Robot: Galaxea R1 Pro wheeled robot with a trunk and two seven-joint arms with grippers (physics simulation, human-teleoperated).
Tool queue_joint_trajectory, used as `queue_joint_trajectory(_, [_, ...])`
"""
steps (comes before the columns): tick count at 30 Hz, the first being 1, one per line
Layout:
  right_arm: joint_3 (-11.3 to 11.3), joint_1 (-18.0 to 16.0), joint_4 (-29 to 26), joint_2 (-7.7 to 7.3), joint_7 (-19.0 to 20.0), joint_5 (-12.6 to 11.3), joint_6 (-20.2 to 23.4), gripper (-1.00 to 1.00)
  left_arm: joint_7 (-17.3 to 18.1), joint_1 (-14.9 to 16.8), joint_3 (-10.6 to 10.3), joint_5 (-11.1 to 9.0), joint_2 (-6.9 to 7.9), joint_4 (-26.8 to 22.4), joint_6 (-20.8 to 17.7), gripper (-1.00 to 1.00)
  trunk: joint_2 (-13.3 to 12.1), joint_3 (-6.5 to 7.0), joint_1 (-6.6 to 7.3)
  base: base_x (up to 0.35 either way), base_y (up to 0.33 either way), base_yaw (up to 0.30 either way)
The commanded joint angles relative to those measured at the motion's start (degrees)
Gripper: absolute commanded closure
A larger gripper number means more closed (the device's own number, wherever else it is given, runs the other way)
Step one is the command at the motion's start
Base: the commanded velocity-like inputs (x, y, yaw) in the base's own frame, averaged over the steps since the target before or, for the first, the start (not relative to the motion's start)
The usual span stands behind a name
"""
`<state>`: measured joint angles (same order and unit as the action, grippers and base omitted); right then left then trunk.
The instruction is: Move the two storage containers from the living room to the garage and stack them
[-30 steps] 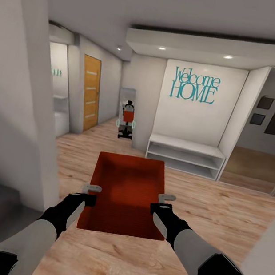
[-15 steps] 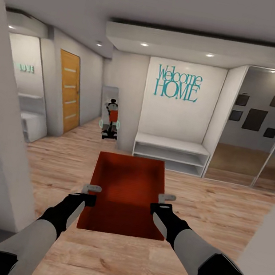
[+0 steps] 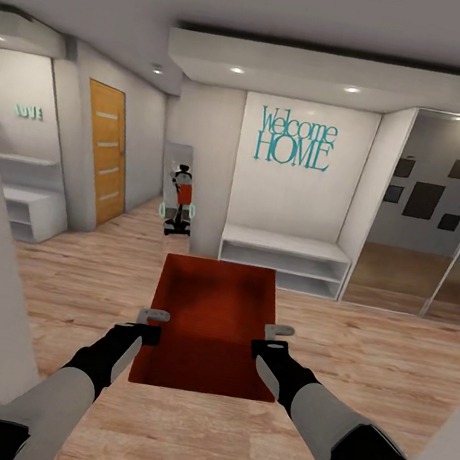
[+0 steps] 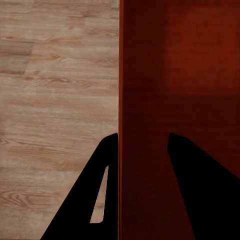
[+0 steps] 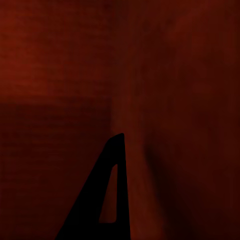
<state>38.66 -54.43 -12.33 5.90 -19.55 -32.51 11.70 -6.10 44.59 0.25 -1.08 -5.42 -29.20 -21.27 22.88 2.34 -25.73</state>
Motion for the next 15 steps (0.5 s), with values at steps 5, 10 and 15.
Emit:
queue_joint_trajectory(5, [-0.92,-0.06,-0.24,-1.16,-0.41,1.22,-1.77,1.00,-0.46,-0.03,0.25,-0.33,0.06,0.02,-0.33,1.00,0.04,-0.02,-0.05,0.321,0.072,0.000])
queue_joint_trajectory(10, [-0.91,-0.06,-0.24,-1.16,-0.39,1.22,-1.77,1.00,-0.48,-0.03,0.23,-0.33,0.06,0.02,-0.34,1.00,0.04,-0.02,-0.05,0.320,0.072,0.000])
queue_joint_trajectory(15, [-0.88,-0.06,-0.24,-1.16,-0.40,1.22,-1.77,1.00,-0.49,-0.03,0.20,-0.33,0.06,0.02,-0.35,1.00,0.04,-0.02,-0.05,0.321,0.045,0.000])
